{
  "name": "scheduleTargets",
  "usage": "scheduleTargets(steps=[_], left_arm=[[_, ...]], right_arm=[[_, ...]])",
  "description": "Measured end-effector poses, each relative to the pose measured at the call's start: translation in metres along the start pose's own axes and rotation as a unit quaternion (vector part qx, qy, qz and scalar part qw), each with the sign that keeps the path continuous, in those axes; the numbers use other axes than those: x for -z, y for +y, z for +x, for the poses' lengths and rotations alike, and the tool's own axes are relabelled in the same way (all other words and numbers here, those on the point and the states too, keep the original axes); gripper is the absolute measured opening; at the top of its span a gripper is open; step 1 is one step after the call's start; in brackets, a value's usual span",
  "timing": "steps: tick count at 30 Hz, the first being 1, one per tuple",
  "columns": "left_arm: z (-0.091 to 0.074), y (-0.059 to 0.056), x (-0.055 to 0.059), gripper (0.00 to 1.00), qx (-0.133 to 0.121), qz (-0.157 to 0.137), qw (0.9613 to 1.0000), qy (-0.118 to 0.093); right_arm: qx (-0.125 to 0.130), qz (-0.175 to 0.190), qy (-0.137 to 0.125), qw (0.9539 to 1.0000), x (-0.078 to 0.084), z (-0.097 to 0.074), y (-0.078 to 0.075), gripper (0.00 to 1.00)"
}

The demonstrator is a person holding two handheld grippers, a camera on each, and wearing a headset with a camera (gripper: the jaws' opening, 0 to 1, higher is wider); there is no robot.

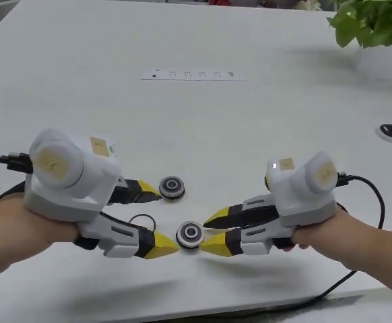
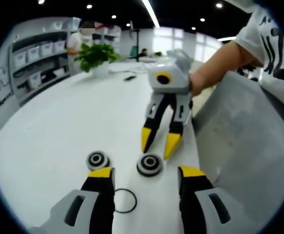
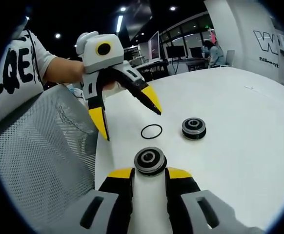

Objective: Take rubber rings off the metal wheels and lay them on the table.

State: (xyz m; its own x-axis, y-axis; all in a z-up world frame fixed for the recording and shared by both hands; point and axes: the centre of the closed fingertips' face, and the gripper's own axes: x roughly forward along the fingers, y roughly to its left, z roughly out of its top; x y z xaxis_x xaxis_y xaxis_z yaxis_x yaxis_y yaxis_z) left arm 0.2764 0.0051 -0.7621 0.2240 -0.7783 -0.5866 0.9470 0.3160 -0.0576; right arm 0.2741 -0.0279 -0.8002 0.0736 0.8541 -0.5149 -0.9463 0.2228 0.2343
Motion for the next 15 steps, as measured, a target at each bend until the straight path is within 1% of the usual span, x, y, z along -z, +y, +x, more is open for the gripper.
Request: scheduleTargets(steps=[15], left_arm=[[0.016, -0.005, -0.002, 0.45, 0.014, -0.008, 0.9999, 0.001]], right_arm=[[0.001, -0.009, 0.002, 1.0000, 0.002, 0.003, 0.000, 0.20]])
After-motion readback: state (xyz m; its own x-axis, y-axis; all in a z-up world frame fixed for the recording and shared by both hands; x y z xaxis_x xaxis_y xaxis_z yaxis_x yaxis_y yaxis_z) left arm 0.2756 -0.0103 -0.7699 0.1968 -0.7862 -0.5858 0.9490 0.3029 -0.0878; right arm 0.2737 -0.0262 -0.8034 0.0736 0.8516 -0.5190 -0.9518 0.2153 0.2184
